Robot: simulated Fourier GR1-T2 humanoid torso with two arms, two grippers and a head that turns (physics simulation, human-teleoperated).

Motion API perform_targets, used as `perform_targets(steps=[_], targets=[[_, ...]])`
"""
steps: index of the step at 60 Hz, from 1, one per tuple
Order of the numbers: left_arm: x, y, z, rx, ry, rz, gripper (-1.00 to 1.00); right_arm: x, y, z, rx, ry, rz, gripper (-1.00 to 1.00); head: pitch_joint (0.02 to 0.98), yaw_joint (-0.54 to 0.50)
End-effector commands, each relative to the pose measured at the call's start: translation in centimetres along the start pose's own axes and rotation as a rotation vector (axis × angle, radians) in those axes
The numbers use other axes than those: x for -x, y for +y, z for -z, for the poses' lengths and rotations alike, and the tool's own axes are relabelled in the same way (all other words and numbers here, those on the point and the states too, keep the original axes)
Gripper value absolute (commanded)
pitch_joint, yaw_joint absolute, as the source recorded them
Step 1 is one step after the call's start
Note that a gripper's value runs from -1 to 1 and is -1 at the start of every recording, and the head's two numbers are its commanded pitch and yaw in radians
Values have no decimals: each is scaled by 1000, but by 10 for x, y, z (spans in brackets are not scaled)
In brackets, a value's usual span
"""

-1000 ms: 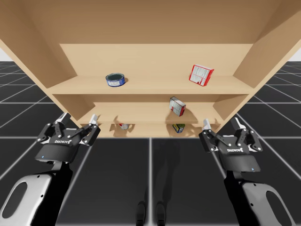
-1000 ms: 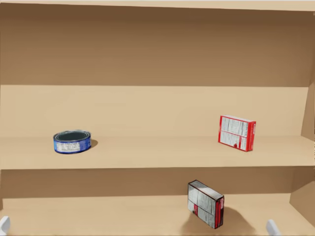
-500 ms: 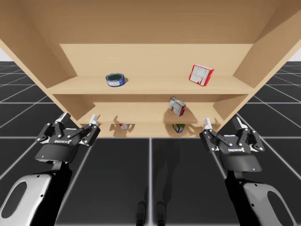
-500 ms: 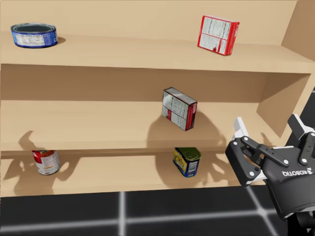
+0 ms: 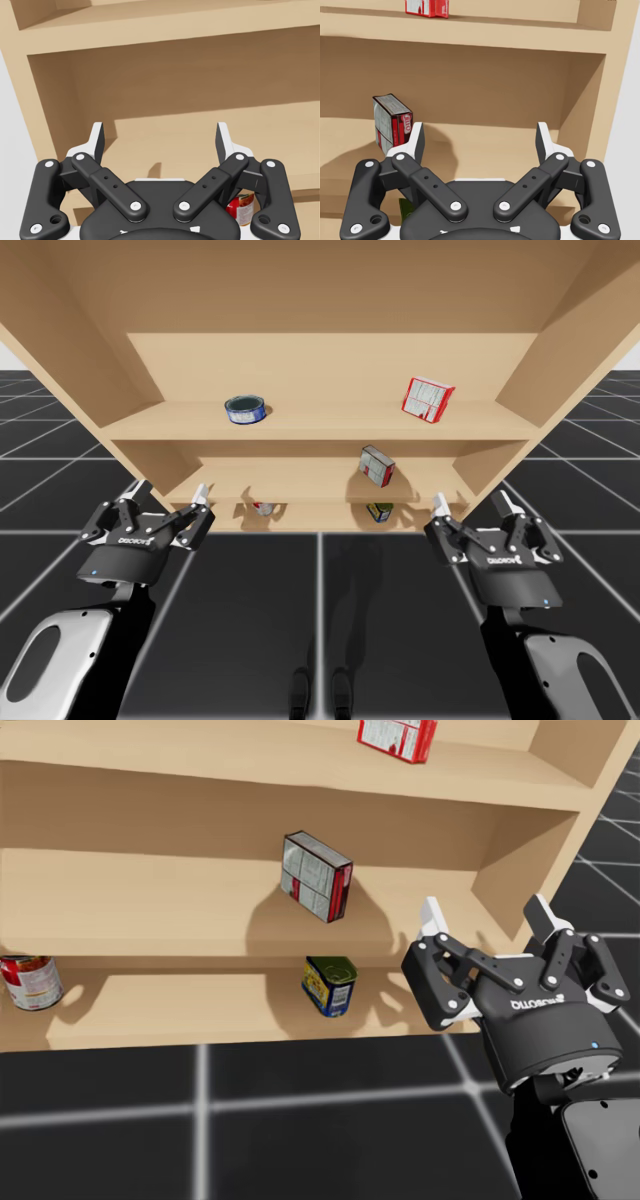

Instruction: Retrieve the spam can from the shelves.

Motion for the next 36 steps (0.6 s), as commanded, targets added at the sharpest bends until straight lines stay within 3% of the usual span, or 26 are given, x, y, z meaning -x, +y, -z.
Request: perform_targets(steps=[1, 9, 14, 18, 21, 28, 31, 36], targets=[[2, 1, 0, -10, 8, -2, -1000, -8, 8, -9, -29, 12, 24, -1000, 698, -233], [4, 2, 0, -19, 18, -1, -1000, -10, 17, -25, -81, 46, 19, -1000, 700, -234], [6, 3, 0, -23, 23, -1, -1000, -8, 19, -33, -106, 82, 46, -1000, 701, -232], [6, 2, -1, -26, 26, 2, -1000, -2, 20, -40, -122, 92, 41, -1000, 702, -229], [7, 2, -1, -27, 29, 6, -1000, 3, 21, -45, -123, 95, 33, -1000, 702, -227], [9, 2, 0, -29, 29, 12, -1000, 22, 23, -52, -150, 124, 51, -1000, 705, -227], [9, 2, 0, -28, 27, 11, -1000, 30, 23, -52, -140, 121, 34, -1000, 707, -229], [9, 3, 1, -26, 19, 5, -1000, 41, 25, -49, -131, 128, 34, -1000, 709, -228]])
